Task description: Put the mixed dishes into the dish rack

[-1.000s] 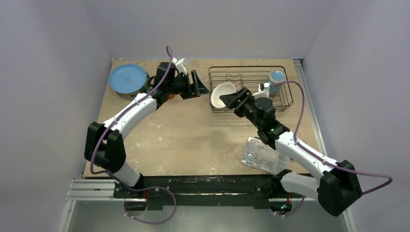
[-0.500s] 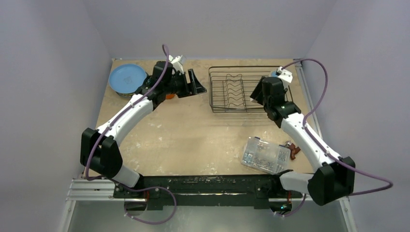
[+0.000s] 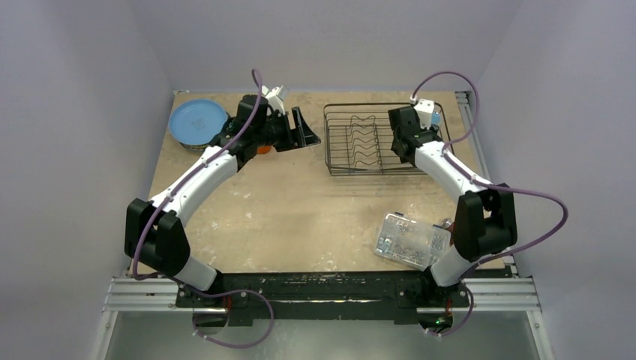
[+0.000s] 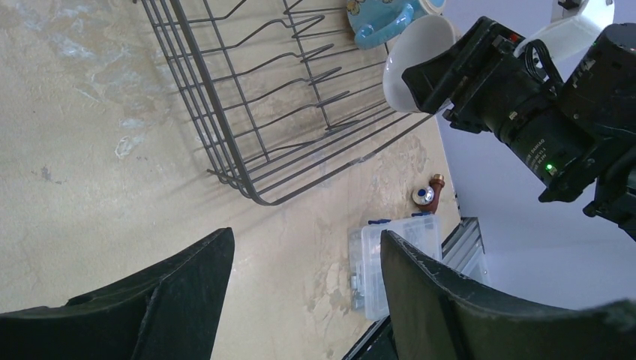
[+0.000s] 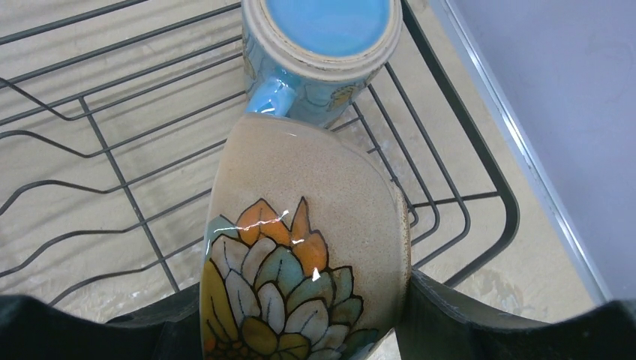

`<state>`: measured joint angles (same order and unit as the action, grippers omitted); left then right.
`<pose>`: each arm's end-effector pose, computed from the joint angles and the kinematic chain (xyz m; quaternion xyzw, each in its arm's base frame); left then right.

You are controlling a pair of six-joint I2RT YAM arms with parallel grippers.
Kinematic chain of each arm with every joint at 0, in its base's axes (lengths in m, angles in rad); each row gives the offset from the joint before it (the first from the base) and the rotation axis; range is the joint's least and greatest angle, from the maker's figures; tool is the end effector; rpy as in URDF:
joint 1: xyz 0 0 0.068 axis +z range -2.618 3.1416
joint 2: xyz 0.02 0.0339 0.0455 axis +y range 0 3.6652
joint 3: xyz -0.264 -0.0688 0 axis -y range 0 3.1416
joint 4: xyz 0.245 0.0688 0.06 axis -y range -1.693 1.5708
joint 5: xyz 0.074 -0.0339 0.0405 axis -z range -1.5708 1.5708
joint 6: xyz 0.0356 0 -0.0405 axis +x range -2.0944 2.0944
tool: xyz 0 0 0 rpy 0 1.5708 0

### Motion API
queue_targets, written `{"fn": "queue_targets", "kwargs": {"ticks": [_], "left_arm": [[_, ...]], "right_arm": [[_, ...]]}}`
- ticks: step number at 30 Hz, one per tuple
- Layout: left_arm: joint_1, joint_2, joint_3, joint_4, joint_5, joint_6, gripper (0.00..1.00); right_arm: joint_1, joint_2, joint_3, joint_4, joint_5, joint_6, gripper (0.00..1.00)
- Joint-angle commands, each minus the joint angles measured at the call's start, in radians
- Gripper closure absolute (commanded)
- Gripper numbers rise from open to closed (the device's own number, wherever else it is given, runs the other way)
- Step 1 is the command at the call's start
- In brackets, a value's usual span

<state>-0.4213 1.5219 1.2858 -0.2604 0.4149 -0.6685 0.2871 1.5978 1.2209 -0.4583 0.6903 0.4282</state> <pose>0.3163 -0.1575 0.3274 0.0009 0.8473 -0.4109 0.3365 0.3374 0.0760 0.2678 0.1832 0.8673 -0.1773 0.4275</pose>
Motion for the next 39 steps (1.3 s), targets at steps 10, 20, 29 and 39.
{"fn": "queue_targets", "kwargs": {"ticks": [10, 20, 29, 39], "left_arm": [[0.003, 0.005, 0.040, 0.026, 0.032, -0.002, 0.30], [0.003, 0.005, 0.043, 0.023, 0.035, -0.002, 0.29], [0.003, 0.007, 0.044, 0.016, 0.031, 0.000, 0.29], [0.003, 0.007, 0.047, 0.012, 0.028, 0.001, 0.29]], "right_arm": [[0.000, 0.132, 0.152, 0.130, 0.075, -0.156, 1.00], [0.044, 0.251, 0.260, 0.052, 0.246, -0.251, 1.00], [0.091, 0.357, 0.332, -0.045, 0.313, -0.290, 0.95], [0.101, 0.338, 0.292, -0.052, 0.262, -0.287, 0.13]]}}
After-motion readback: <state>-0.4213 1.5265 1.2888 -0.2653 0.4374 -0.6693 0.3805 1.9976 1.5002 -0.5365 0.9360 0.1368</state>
